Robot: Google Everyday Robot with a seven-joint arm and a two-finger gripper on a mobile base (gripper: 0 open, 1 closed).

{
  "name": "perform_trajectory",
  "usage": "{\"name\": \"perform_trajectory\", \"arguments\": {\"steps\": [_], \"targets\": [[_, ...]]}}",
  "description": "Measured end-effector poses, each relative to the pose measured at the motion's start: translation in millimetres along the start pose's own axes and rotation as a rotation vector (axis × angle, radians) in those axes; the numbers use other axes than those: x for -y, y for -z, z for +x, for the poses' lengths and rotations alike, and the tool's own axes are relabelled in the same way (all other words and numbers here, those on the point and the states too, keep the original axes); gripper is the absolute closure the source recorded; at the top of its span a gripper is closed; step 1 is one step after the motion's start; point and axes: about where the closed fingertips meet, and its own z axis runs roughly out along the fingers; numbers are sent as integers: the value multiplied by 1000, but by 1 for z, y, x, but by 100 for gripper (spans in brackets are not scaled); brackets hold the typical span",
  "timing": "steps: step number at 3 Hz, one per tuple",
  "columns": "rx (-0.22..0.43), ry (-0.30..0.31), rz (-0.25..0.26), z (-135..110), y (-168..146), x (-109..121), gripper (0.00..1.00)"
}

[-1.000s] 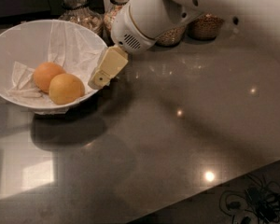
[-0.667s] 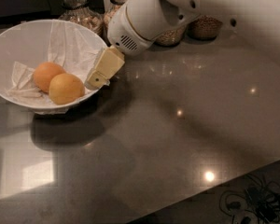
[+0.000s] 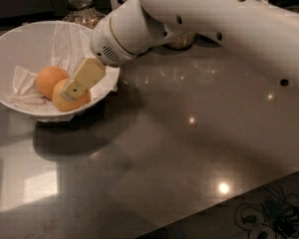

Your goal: Pick orange from white bowl

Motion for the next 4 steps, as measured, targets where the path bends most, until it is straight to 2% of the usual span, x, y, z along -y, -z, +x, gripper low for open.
{"name": "perform_trajectory", "arguments": {"steps": [1, 3, 4], "targets": [[0, 0, 0, 0, 0, 0, 0], [50, -23, -36, 1, -14, -15, 3], [53, -24, -40, 1, -16, -16, 3]]}}
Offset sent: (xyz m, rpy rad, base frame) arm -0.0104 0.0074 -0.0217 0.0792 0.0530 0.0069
